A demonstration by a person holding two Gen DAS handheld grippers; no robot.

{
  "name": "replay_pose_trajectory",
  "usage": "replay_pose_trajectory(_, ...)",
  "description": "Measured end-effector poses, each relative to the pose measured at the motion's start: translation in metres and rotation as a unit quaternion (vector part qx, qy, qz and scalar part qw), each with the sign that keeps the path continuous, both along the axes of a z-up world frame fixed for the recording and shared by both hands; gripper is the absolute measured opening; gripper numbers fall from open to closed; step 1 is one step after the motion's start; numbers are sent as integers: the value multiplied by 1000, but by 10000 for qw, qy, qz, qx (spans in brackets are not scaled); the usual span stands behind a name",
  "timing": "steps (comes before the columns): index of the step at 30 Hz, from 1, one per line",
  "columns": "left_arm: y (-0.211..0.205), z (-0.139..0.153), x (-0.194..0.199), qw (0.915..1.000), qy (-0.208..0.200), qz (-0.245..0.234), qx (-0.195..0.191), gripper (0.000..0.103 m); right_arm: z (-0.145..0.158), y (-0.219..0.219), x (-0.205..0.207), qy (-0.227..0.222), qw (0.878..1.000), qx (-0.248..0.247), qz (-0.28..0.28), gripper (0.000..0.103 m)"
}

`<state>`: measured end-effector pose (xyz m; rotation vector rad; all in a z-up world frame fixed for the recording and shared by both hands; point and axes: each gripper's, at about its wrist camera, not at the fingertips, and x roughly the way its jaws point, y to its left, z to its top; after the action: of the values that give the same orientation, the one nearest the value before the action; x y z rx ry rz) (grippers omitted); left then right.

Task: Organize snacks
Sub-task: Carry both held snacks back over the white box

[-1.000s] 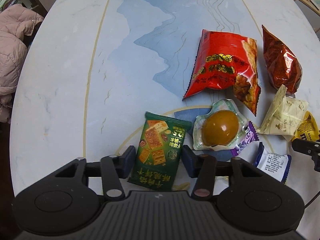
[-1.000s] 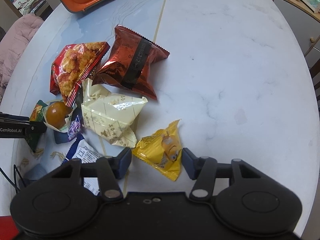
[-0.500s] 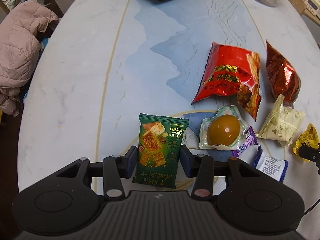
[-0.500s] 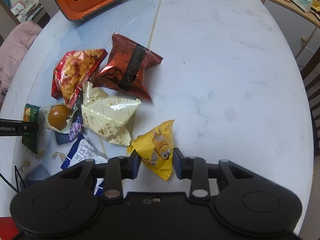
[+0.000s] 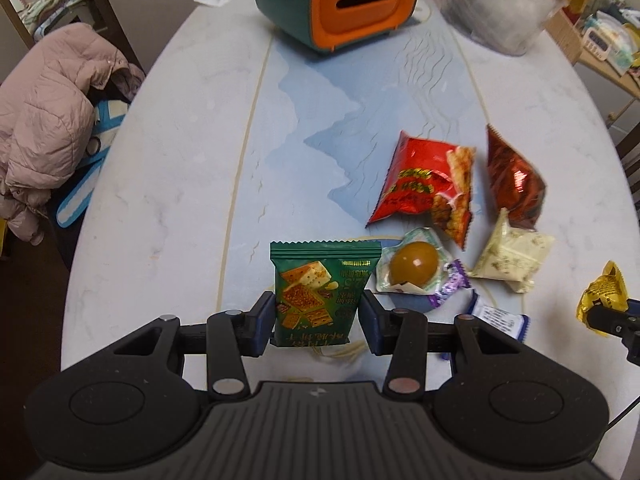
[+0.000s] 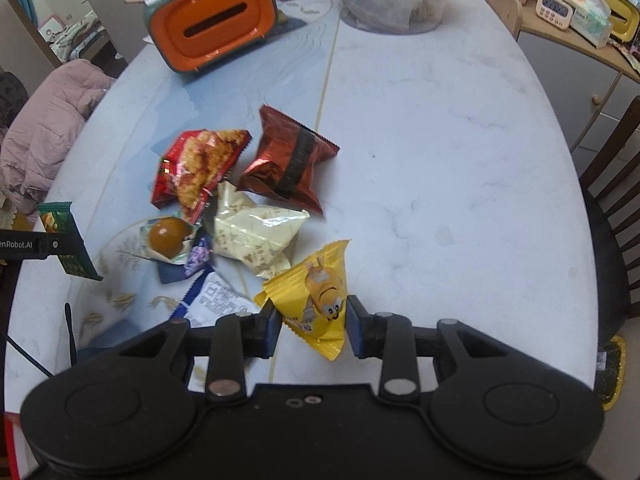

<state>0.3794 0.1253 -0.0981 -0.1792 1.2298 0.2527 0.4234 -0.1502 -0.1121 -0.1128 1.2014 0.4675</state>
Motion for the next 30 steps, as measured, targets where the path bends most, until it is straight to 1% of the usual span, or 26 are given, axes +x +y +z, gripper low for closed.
replay_pose_trajectory(8, -10, 49, -30, 9989, -441, -155, -31, 44, 42, -5, -31, -255, 9995, 192, 88, 33)
replay_pose_trajectory(18, -25, 115, -82, 9951, -956, -248, -28, 44, 101, -11, -82, -635, 9965, 476, 265, 33)
replay_pose_trajectory(24, -35, 146, -118, 9928, -1145, -355, 39, 44, 129, -16, -116, -827, 9939, 612, 404, 33)
replay_pose_trajectory(30, -49, 164, -157, 9924, -1140, -466, 76, 44, 149, -22, -150, -918, 9916, 732, 538, 33)
